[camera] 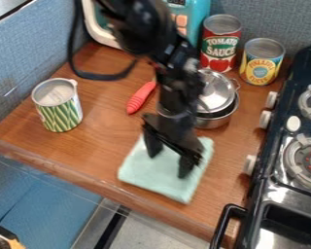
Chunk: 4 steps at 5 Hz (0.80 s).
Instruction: Move the green cloth to the center table chart
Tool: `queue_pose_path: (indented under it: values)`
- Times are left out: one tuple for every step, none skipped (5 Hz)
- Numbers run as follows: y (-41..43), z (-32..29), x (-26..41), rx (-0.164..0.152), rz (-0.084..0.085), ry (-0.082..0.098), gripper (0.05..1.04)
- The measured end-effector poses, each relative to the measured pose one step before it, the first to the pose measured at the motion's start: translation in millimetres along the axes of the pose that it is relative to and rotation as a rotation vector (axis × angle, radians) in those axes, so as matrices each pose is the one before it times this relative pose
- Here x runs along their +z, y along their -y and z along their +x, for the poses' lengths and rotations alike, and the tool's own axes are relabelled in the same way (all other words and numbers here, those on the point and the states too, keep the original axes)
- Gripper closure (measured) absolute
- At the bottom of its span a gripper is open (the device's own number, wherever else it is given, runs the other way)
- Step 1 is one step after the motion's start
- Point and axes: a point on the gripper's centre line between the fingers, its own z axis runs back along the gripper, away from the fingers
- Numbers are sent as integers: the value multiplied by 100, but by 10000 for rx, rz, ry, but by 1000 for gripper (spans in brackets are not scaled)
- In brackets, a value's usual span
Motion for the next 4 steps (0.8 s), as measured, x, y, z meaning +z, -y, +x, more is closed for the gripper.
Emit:
queue_pose_path:
  values:
    - [-2554,-346,-204,181,70,-48,83]
    - [-1675,-528,-200,-14,-148,-152,83]
    - [-1346,-784,-59,-56,-203,-123,83]
    - [-285,-932,213,-84,-337,-15,83]
